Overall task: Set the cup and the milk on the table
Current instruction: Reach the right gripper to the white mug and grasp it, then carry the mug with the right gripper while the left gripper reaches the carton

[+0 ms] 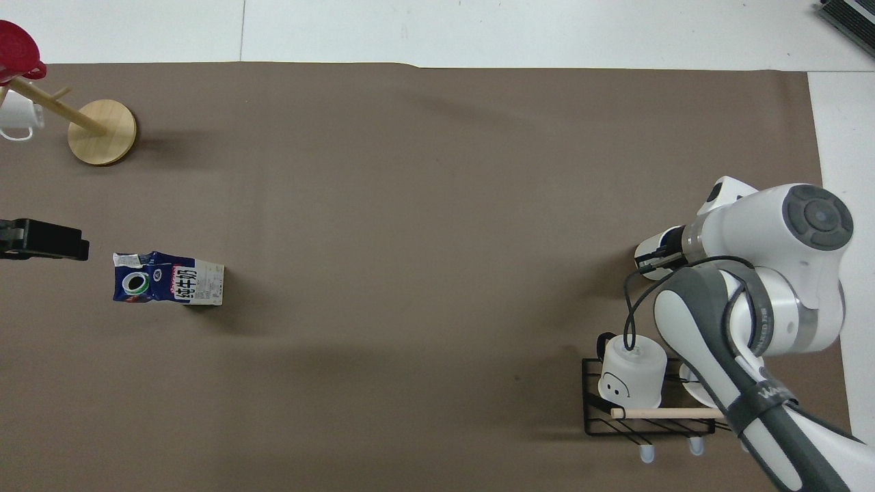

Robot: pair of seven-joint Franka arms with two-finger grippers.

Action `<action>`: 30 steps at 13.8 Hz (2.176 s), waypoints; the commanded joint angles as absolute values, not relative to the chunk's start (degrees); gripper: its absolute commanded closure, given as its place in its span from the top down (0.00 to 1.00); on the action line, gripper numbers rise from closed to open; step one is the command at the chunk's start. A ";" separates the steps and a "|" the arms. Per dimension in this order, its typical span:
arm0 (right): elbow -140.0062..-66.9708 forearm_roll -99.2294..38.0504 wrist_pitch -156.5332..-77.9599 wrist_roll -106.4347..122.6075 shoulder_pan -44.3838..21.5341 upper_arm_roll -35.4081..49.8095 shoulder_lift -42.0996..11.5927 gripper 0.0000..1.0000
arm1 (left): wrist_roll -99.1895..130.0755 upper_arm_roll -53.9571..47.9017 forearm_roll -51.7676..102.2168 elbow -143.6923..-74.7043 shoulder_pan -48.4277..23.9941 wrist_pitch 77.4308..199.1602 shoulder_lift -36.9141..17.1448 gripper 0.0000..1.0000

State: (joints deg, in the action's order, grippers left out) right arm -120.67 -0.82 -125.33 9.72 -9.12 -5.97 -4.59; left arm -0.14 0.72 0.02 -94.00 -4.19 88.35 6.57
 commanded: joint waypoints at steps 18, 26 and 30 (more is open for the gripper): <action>-97.38 -0.53 -119.18 -39.55 -37.52 -5.36 -19.06 0.00 | -0.35 0.70 -0.35 -108.63 -5.10 98.08 11.60 1.00; -98.17 -1.41 -125.94 -41.40 -40.96 -5.36 -22.41 0.00 | -0.35 0.70 -0.35 -110.56 -5.89 101.24 11.34 1.00; -100.37 -1.41 -129.02 -41.40 -42.10 -5.36 -23.11 0.00 | -0.35 0.70 -0.35 -111.36 -5.89 102.48 11.16 1.00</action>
